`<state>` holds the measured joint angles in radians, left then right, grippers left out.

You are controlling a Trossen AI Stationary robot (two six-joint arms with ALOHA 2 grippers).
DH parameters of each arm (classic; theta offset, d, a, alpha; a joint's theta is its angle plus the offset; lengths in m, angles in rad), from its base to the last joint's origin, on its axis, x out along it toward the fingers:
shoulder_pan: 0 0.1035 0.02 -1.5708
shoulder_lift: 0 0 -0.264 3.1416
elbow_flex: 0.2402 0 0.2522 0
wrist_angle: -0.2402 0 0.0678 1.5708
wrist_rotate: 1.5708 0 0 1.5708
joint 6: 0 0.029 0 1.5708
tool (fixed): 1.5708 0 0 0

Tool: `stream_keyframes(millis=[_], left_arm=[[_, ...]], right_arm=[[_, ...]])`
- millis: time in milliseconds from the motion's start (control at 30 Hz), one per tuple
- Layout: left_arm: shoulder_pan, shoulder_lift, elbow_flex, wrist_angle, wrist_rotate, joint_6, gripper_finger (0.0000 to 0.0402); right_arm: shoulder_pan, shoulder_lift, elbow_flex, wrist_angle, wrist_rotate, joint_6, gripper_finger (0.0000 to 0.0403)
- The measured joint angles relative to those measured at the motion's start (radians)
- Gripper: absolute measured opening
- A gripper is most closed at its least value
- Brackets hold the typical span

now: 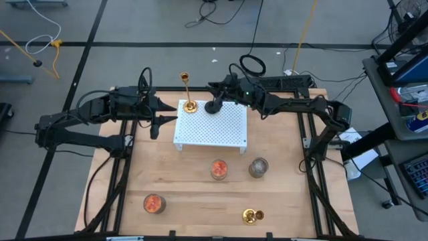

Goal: Pick & Place candle stick holders
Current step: Put the small black candle holder on the shelf

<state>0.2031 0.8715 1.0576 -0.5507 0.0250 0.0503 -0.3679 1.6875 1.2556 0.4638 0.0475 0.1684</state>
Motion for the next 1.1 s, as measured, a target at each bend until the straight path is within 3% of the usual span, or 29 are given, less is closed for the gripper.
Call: stream_keyframes(millis=[567,1100], left_arm=[[0.000,0.000,0.000,0.000,0.001,-0.017,0.0152],[0.000,0.000,0.000,-0.008,0.002,-0.003,0.0152]], right_arm=[[0.001,0.000,-0.003,-0.038,0.000,-0.049,0.0103],[0.002,0.000,-0.003,-0.018,0.002,-0.105,0.0219]])
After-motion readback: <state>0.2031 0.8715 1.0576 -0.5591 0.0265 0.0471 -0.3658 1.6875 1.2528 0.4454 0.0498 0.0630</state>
